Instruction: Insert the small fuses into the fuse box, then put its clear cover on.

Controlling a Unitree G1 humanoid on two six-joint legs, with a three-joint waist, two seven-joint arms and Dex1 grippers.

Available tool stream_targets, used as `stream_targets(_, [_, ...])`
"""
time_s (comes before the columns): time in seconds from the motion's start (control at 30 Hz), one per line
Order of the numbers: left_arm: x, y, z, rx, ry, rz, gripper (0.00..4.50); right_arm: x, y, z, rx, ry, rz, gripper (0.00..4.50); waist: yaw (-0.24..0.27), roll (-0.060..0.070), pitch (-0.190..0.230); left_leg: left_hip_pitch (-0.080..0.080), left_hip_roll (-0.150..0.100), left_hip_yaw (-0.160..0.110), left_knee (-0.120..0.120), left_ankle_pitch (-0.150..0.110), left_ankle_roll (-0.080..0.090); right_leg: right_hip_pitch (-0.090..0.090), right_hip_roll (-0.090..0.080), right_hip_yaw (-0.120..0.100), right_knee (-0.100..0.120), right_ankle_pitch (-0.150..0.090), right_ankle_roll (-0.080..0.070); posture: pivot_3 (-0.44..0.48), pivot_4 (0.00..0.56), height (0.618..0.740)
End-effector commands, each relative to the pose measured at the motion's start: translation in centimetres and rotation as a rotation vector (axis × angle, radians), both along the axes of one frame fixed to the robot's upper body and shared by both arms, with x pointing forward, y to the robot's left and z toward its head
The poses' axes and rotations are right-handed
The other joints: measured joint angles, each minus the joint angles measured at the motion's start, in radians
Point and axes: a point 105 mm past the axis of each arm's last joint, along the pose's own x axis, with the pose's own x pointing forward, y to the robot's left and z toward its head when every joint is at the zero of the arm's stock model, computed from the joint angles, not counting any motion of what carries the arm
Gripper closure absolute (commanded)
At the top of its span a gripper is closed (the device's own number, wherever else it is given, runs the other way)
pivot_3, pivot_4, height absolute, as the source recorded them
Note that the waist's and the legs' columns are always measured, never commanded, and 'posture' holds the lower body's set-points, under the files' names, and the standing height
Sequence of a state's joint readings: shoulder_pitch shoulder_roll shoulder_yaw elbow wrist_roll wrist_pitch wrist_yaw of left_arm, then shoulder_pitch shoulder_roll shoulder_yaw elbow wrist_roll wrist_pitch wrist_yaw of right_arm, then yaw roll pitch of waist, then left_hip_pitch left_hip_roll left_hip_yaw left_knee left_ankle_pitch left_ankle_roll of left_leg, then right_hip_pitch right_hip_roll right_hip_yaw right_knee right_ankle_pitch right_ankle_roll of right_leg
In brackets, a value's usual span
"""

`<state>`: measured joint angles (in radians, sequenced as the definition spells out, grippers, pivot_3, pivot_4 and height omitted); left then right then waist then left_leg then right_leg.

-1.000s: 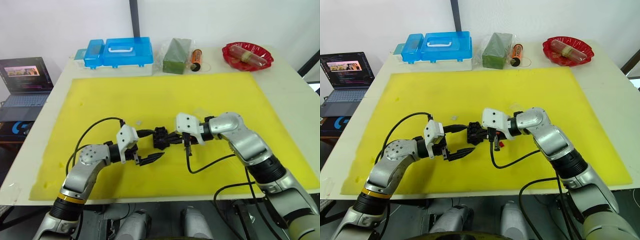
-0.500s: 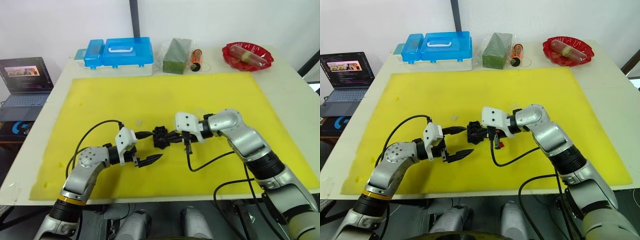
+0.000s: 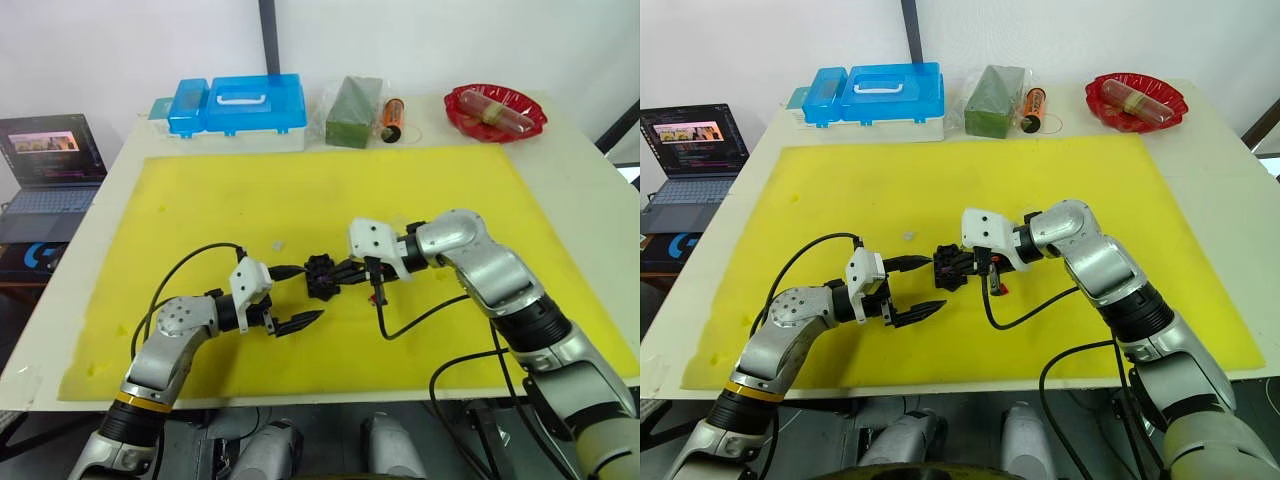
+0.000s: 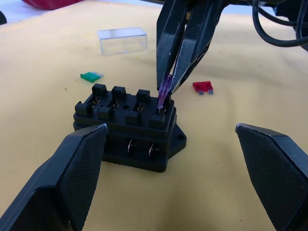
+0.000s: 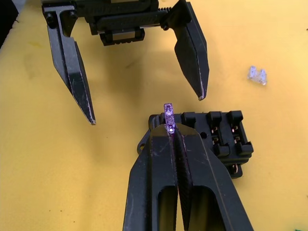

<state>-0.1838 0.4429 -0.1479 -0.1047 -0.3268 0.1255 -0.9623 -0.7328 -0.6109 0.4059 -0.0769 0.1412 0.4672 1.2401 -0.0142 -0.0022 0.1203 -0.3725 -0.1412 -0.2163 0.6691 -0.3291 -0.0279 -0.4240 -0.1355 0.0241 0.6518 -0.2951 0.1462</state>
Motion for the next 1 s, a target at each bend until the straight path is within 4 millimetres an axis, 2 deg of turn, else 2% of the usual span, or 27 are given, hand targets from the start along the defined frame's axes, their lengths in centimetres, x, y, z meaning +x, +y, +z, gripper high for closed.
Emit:
stream_targets(0.03, [0.0,-0.6,1.2,-0.008,-0.047,-0.021,0.02,0.2,0.1,1.6,0.007,-0.069,0.029,4.50,0.000,0.000,0.000,0.000,0.000,0.000,0.000,0.000,0.000,0.000,0.000,0.000,0.000,0.000,0.000,0.000,0.150,0.740])
stream_targets(0.37, [-0.2,-0.1,1.2,-0.009,-0.045,-0.014,0.02,0.2,0.3,1.2,0.004,-0.057,0.042,4.50,-0.001,0.000,0.000,0.000,0.000,0.000,0.000,0.000,0.000,0.000,0.000,0.000,0.000,0.000,0.000,0.000,0.150,0.740])
stream_targets(1.0, [-0.2,-0.6,2.0,-0.006,-0.046,-0.013,0.02,0.3,0.2,0.4,0.001,-0.048,0.048,4.50,-0.002,0.000,0.000,0.000,0.000,0.000,0.000,0.000,0.000,0.000,0.000,0.000,0.000,0.000,0.000,0.000,0.150,0.740])
